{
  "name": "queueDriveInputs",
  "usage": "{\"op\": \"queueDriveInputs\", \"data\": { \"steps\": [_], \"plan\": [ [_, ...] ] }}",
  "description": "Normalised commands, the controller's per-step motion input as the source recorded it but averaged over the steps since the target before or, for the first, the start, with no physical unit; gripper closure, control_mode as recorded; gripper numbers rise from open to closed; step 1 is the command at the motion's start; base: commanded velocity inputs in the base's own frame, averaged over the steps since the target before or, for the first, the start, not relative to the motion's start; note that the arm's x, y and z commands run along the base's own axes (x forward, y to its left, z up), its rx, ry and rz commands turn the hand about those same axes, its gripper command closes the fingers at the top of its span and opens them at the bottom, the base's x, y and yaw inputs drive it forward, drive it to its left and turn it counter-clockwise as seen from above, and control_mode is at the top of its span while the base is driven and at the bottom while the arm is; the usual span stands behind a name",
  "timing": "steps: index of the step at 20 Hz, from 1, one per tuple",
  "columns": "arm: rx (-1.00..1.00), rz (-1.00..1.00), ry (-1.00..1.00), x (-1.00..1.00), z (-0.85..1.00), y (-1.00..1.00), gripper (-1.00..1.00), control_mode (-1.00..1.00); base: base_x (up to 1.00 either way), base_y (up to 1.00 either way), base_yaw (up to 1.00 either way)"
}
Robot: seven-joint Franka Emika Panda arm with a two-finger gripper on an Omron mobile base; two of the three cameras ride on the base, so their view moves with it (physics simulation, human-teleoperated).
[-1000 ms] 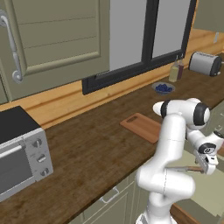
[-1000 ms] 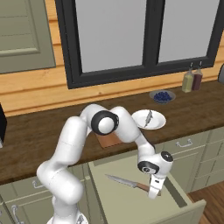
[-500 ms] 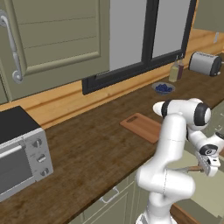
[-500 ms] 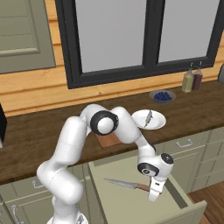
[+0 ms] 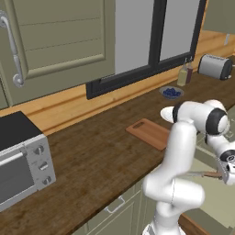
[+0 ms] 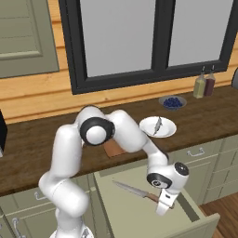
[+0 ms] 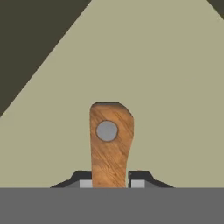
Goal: Pick up the knife from the drawer and place it on the cutting board. Then place the meat from the plate to the cutting board.
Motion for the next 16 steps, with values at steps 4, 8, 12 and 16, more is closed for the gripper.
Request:
{"op": "queueDriveInputs", "data": {
  "steps": [4,8,12,16],
  "plan": [
    [0.0,-0.24,0.0,-0.41,0.97,0.0,1.0,-1.0,0.0,0.0,0.0],
    [0.0,-0.23,0.0,-0.28,0.98,-0.06,1.0,-1.0,0.0,0.0,0.0],
    [0.0,-0.23,0.0,-0.09,0.87,-0.04,1.0,-1.0,0.0,0.0,0.0],
    [0.0,-0.22,0.0,0.0,0.75,0.0,1.0,-1.0,0.0,0.0,0.0]
  ]
}}
